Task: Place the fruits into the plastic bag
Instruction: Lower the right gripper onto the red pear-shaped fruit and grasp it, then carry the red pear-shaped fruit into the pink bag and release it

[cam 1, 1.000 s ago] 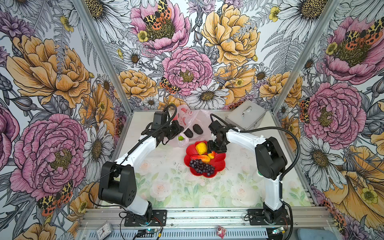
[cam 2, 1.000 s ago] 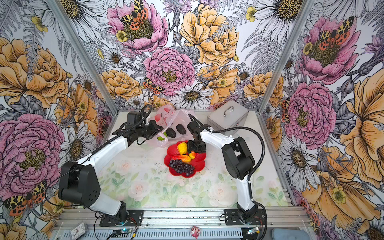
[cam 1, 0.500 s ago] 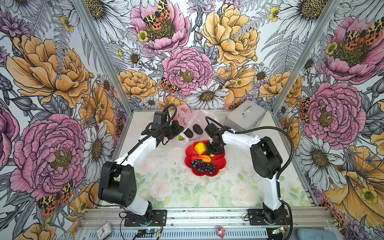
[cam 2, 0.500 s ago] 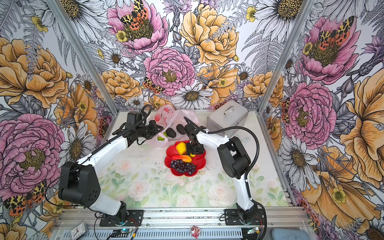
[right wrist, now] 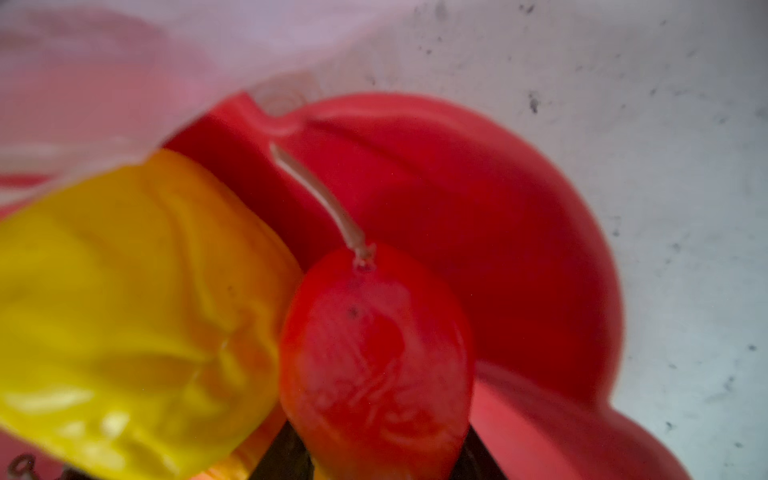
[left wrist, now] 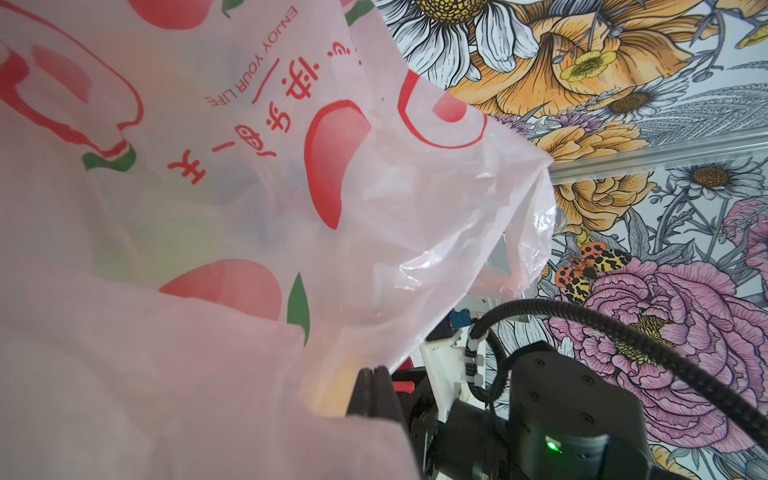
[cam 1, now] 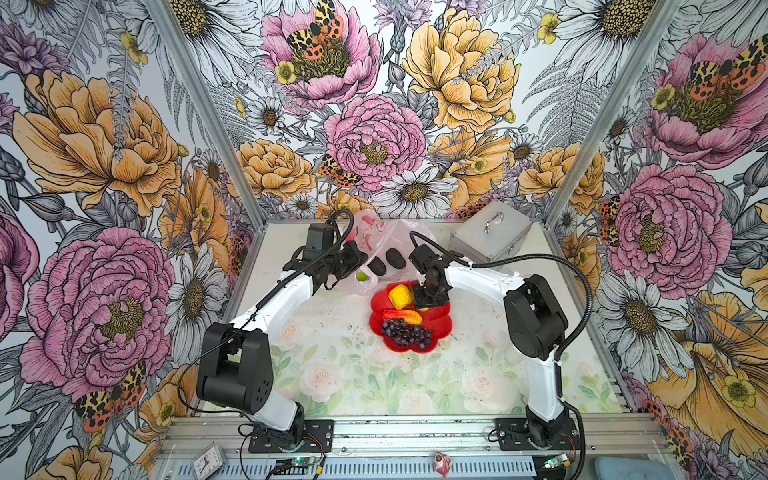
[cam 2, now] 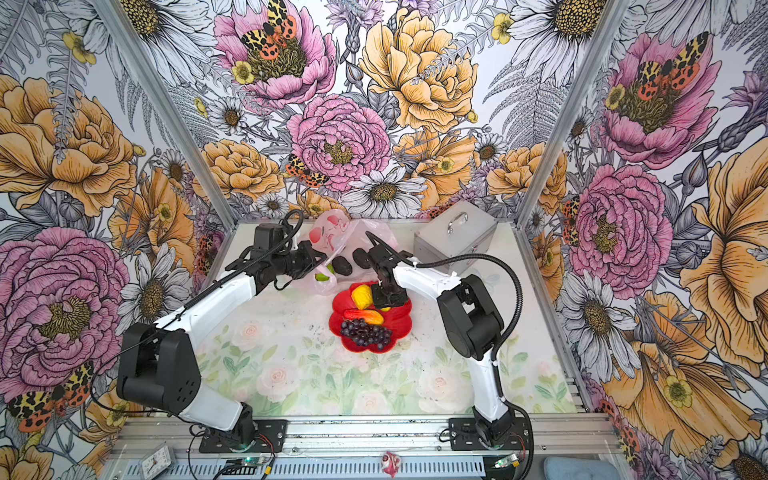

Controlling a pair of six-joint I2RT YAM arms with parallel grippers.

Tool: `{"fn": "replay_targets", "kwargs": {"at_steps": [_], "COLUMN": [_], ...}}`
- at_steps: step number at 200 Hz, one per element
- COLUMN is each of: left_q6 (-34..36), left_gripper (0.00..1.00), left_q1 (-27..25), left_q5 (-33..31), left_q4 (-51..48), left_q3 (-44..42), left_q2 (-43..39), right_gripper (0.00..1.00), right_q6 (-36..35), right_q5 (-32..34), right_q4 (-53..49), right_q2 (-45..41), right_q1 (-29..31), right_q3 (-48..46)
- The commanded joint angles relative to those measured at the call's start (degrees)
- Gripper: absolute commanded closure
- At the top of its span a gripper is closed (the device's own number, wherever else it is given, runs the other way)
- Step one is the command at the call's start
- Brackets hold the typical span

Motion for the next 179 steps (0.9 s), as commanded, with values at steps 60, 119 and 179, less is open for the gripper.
{"fn": "replay_targets", "kwargs": {"at_steps": [60,119,179], "left_q6": [0.26,0.25,0.19], "left_gripper": [1.00,1.00,1.00], "left_q1": [0.03,-0.19,0.01], "left_q5": [1.14,0.80,0.69], "left_q4": [1.26,1.24,2.09], "left_q3": [1.72,1.49,0.42], "left_q2": [3.24,3.34,2.50], "right_gripper": [0.66,0.67,0.67], "right_q6": [-1.02,-0.67,-0.85], "right_q5": [-2.96,-7.38,-10.79], "right_q4": [1.60,3.09,3.80], "right_q2": [-7.74,-9.97,-11.52], "right_q1": [1.27,1.45,1.44], "right_q3": [-4.17,-5.85,-5.65]}}
